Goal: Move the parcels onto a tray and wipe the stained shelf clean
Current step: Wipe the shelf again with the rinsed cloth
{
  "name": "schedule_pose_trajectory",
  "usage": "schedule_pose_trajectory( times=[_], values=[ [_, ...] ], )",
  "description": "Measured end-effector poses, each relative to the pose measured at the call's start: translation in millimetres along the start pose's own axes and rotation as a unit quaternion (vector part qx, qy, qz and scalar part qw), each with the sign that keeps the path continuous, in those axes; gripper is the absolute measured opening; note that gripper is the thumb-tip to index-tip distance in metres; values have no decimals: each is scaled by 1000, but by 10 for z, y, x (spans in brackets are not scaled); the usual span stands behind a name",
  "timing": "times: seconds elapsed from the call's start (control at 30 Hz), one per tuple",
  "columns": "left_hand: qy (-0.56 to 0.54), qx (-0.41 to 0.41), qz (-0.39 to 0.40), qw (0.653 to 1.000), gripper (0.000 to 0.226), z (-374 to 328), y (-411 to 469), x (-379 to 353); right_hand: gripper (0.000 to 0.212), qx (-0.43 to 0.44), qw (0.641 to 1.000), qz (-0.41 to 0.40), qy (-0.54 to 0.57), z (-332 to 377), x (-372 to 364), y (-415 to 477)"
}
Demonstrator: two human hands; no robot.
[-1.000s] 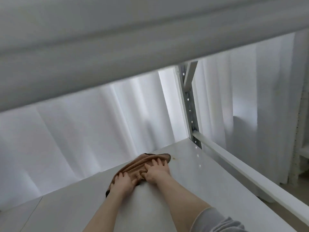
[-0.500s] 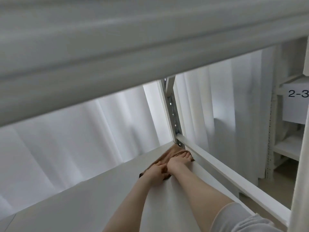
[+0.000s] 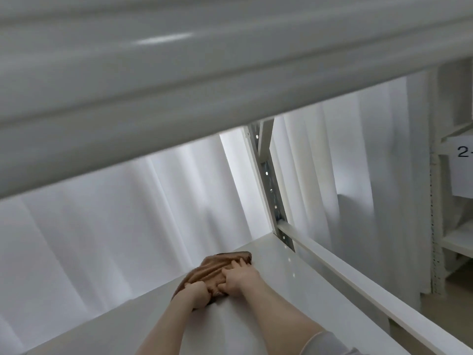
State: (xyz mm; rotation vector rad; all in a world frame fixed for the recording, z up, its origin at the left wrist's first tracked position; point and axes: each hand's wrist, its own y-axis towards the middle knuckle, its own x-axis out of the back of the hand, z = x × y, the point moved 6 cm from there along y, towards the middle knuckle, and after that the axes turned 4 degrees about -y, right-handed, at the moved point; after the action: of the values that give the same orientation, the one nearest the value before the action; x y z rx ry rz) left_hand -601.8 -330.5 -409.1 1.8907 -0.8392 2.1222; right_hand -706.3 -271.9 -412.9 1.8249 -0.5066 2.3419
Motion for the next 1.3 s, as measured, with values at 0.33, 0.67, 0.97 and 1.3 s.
schedule_pose_trajectory(
  times=[0.33,0.67,0.97,1.3],
  values=[
    [-29,-135,35,990,62,-1001,251,-163,69,-225,973,-38,27,-1046,68,-372],
    [-90,-156,34,983,68,-1037,-816,-247,48,-224,970,-5,-89,-785,199,-1245],
    [-137,-28,29,990,60,-8,-1358,-346,47,-126,990,-12,67,107,-103,-1191],
    [-164,81,43,982,62,1899,-1639,-496,64,0,998,64,8,2049,-600,-794]
  ],
)
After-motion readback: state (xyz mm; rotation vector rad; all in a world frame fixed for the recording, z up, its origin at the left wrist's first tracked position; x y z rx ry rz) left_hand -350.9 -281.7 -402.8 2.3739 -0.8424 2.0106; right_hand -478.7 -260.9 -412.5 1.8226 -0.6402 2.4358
